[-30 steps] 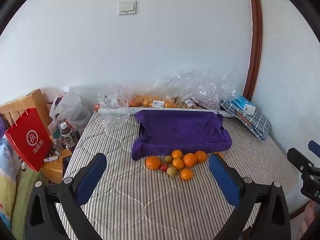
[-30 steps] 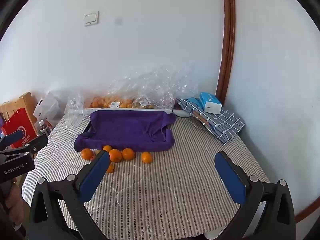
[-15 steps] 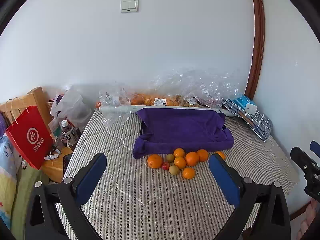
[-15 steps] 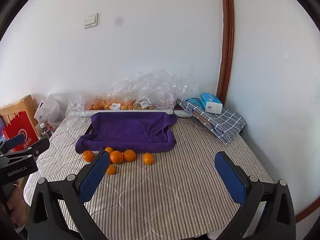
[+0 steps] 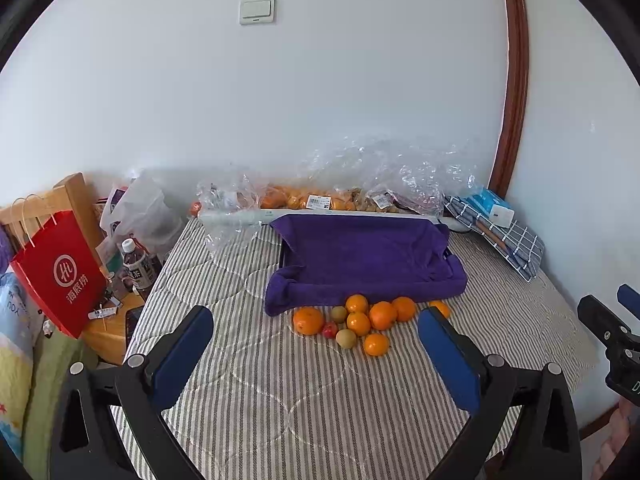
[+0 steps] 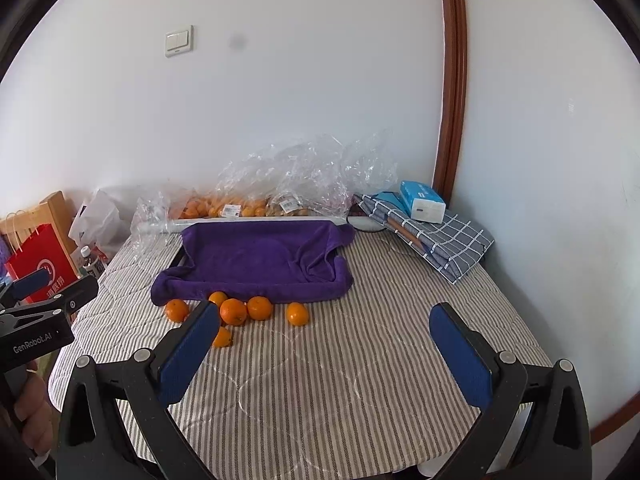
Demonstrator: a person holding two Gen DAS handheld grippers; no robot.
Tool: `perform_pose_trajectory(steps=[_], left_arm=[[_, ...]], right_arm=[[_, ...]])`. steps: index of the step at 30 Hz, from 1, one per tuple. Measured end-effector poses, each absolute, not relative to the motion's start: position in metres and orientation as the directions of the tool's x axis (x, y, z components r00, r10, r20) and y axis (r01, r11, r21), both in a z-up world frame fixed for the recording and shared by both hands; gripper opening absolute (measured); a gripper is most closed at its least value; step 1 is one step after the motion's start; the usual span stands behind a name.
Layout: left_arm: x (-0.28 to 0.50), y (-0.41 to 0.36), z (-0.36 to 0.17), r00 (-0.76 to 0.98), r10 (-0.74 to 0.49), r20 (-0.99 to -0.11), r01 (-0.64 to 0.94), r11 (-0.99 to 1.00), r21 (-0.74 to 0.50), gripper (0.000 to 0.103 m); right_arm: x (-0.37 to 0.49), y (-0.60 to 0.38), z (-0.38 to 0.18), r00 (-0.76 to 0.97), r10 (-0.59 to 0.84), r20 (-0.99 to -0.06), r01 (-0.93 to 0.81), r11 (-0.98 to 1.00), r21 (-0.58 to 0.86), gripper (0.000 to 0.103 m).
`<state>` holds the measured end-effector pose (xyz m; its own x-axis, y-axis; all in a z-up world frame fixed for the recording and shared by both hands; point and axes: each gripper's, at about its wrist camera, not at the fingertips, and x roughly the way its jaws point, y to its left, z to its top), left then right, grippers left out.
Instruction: Organize fruits
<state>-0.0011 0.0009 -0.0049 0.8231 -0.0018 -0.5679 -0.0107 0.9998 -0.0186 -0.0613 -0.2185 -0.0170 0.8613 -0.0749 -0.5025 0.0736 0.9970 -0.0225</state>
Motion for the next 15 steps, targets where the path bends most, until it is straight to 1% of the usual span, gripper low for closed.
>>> perform_pose_trajectory(steps=[15], left_arm=[[-0.0021,0.0007,-0.0023,0.825,0.001,-0.565,-0.012,1.0,-0.017,0.103]], right_arm=[[-0.0629,-0.2201,-0.0206,0.864,-0.066,-0.499,0.071,0.997,-0.009,0.103]])
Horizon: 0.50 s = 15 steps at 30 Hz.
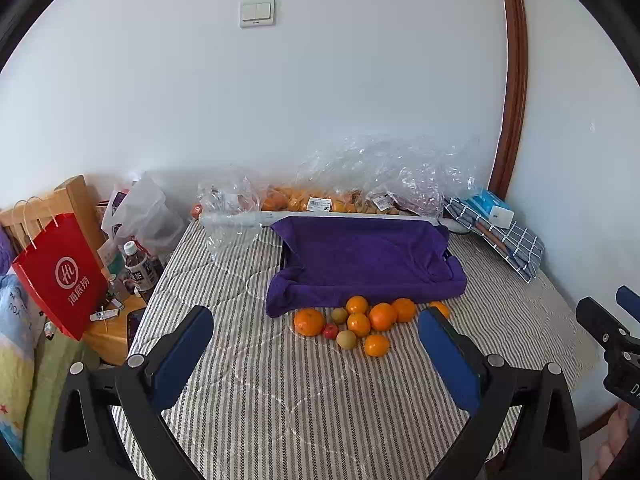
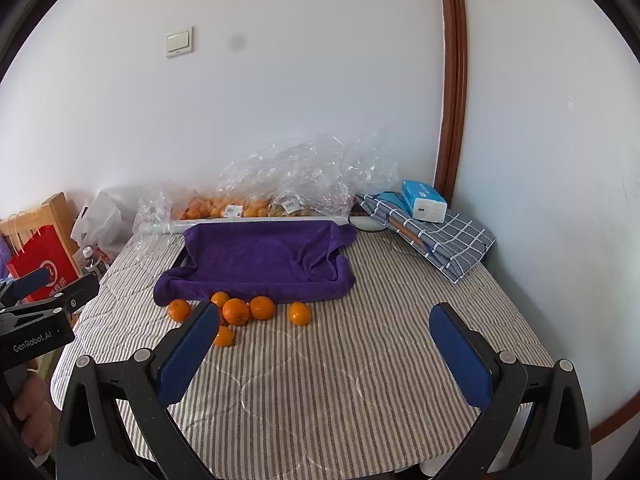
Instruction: Organize fruits
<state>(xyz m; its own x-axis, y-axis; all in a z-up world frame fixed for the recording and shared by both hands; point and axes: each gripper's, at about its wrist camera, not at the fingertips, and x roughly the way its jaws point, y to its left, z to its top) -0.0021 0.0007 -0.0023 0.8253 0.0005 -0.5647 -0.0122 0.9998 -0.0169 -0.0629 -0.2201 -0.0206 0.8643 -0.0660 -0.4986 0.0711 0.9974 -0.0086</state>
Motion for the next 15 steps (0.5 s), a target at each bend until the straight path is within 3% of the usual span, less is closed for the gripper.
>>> perform_pose_trajectory(steps=[15], left_arm=[[-0.0046,0.0018,-0.0005,0.825,0.004,-0.565,-0.016,1.0,-0.017,0.103]], right_arm=[[-0.0659,-0.2174,-0.0219,0.865,-0.063,-0.498,0.064,0.998,-0.016,0.103]])
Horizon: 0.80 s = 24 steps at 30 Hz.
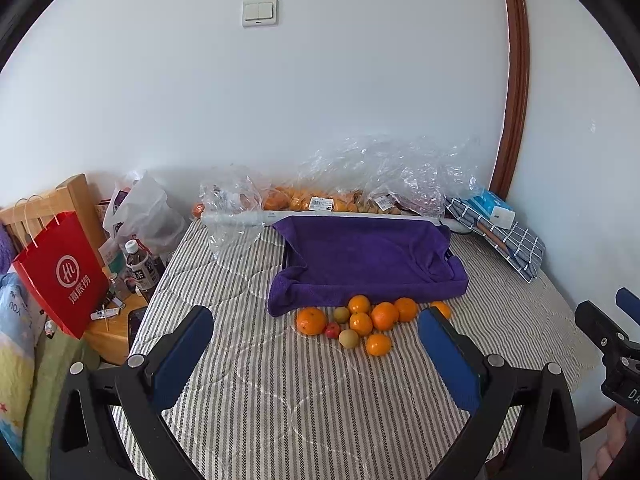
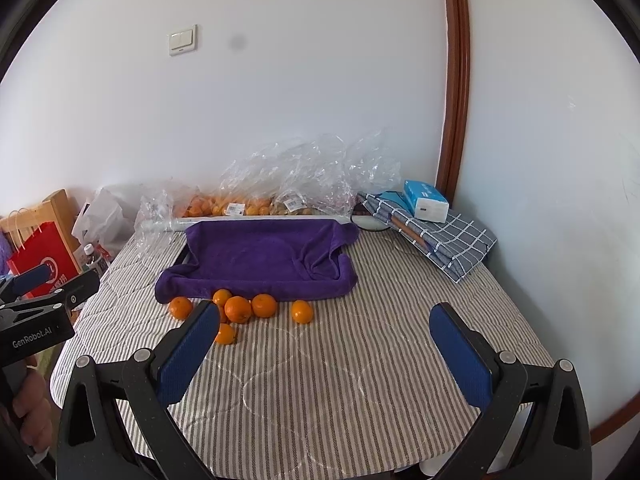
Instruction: Organize fruits
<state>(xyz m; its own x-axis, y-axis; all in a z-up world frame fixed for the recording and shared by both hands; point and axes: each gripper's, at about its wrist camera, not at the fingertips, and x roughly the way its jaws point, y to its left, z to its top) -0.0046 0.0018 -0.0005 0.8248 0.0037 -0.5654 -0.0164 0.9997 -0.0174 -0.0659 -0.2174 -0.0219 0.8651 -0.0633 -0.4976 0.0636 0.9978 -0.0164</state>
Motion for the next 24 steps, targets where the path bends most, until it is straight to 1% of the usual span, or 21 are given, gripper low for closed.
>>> perform_pose_trajectory(steps=[24], left_arm=[[0.0036,0.0081,-0.0021,0.827,-0.001,-0.562,-0.017,1.0,-0.026,0.103]], right_arm=[[-0.0623,-0.2156,-0.0243,0.862,-0.084,-0.499,0.08,0.996,-0.028,0.103]])
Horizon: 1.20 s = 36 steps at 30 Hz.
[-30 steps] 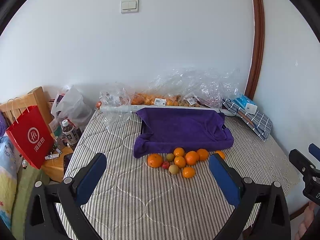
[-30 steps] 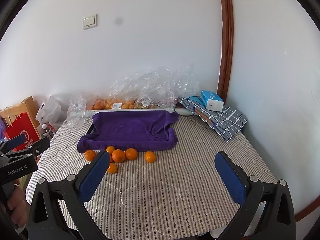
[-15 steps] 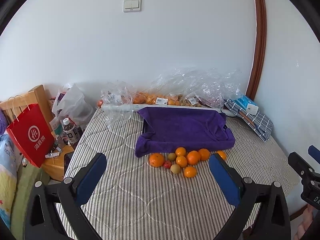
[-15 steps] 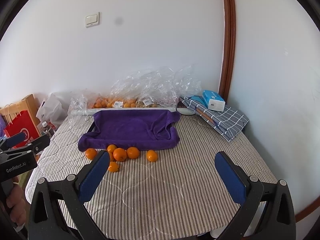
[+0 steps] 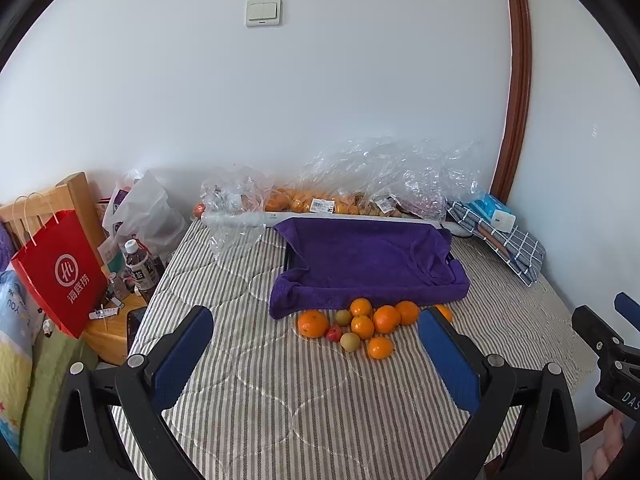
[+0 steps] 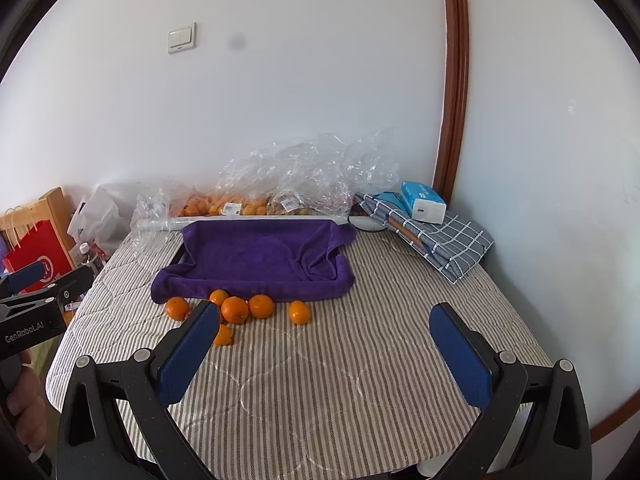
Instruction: Organize fruits
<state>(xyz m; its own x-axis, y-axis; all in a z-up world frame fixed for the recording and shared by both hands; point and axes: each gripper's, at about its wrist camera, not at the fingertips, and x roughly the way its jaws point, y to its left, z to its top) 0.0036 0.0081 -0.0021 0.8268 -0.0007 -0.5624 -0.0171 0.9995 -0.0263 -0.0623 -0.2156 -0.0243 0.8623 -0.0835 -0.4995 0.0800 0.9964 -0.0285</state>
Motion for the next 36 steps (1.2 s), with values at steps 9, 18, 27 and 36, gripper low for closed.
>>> perform_pose_trajectory(steps=[9,18,27,36], left_arm=[[0.036,0.022,-0.032,0.806,0.006,-0.591,-0.038,0.998,-0.042,0.103],[0.074,0.039,-0.083,0.763,0.004,-0.647,-0.072,0.994,-0.078,0.102],[0.104,0.056,-0.127,0.704,0.01,-0.71,-0.085,0.994,-0.071,0.098],[0.119,0.071,-0.156,0.644,-0.036,-0.764,-0.049,0.995,-0.089,0.098]], right_arm=[[-0.027,-0.215,-0.052,0.844,-0.062,-0.534,0.062,0.998,-0.017,0.103],[0.03,-0.218,-0.106,0.79,-0.048,-0.611,0.034,0.999,-0.036,0.103],[0.076,-0.222,-0.163,0.689,-0.015,-0.724,0.018,1.0,-0.004,0.09],[0.104,-0.229,-0.199,0.652,-0.026,-0.757,0.032,0.999,-0.007,0.075]])
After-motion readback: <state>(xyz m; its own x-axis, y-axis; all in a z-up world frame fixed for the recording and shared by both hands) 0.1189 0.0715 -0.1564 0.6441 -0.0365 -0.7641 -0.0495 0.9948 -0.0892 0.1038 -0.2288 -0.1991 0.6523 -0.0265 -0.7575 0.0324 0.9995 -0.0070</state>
